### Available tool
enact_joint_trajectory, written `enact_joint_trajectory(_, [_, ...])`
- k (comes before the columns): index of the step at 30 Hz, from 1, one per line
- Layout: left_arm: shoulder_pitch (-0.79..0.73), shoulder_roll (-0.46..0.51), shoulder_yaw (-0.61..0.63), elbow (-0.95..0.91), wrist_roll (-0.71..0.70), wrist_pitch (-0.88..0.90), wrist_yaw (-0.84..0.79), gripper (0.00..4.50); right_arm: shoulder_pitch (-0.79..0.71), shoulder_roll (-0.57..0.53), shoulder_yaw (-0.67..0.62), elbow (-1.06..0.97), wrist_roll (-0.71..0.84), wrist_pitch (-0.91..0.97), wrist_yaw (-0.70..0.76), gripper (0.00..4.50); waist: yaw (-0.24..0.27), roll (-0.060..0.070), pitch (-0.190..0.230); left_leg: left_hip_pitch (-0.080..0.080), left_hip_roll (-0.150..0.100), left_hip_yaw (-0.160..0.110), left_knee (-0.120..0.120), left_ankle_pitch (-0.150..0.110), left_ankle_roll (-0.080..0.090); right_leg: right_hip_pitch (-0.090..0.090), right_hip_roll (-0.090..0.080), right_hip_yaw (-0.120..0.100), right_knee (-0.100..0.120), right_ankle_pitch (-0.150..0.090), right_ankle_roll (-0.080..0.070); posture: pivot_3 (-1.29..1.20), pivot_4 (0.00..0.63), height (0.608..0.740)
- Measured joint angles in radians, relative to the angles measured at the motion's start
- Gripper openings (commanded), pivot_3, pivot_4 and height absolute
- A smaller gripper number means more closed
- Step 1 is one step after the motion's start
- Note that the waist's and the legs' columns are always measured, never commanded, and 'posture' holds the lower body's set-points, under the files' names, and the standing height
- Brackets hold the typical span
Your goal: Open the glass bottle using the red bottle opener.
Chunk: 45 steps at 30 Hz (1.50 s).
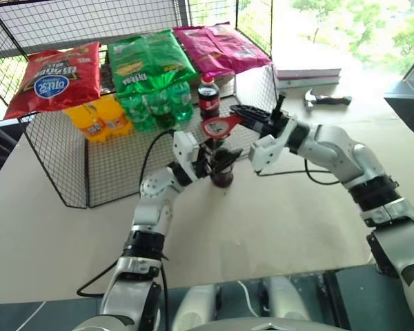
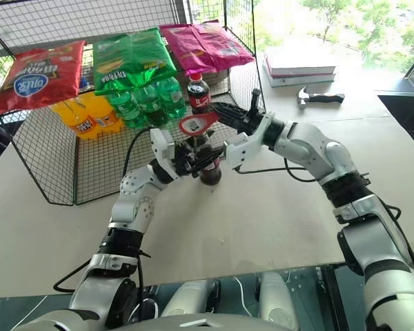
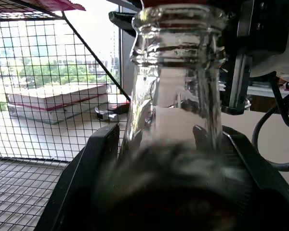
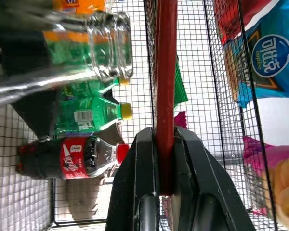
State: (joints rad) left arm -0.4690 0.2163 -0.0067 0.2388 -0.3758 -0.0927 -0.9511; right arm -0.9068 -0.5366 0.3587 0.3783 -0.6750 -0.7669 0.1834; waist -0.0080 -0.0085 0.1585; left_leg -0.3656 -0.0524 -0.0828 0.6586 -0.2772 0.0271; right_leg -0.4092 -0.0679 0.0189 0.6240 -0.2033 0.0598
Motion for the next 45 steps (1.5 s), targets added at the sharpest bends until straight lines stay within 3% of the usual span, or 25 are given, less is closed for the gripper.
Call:
enact_joint_trajectory(13, [0.000,-0.002,0.002,0.000,0.000,0.000,0.001,2.28,-0.046,-0.033,-0.025,0.038,-0.026,-0.014,-0.112,0.00,-0.001,0.000,0.000,0.000,0.000,0.000,0.000,0.000,0.000,0.000,0.000,0.000,0.000,0.000,0.000,0.00,0.150,0.740])
enact_joint_trajectory(22, [0.004,-0.001,0.007,-0.013,-0.005,0.007,0.012,2.28,0.069,0.008,-0.046,0.037,0.091,0.067,-0.065,0.00,-0.001,0.000,0.000,-0.001,0.000,0.000,0.000,0.000,0.000,-0.002,-0.001,0.000,0.000,0.000,0.000,0.00,0.150,0.740])
enact_joint_trajectory(23, [0.005,-0.001,0.007,-0.013,-0.006,0.011,0.013,3.27,0.072,0.009,-0.046,0.036,0.094,0.070,-0.060,0.00,-0.002,0.000,0.000,-0.002,0.000,0.000,0.000,0.000,0.000,-0.002,-0.001,0.000,0.000,0.000,0.000,0.00,0.150,0.740])
enact_joint_trajectory(26, [0.009,-0.005,0.005,-0.009,-0.003,0.021,0.024,4.39,0.073,0.013,-0.048,0.029,0.106,0.085,-0.055,0.00,-0.005,-0.001,0.001,-0.003,0.000,0.000,0.000,0.000,0.000,-0.003,0.000,0.000,0.000,0.000,0.000,0.00,0.150,0.740])
enact_joint_trajectory(45, [0.062,0.035,0.006,-0.088,-0.020,0.065,0.018,4.39,0.087,0.017,-0.052,0.029,0.121,0.109,-0.049,0.00,-0.006,0.000,0.001,-0.006,0.001,0.001,-0.001,0.000,0.000,-0.006,0.000,0.000,-0.002,0.000,0.000,0.00,0.150,0.740])
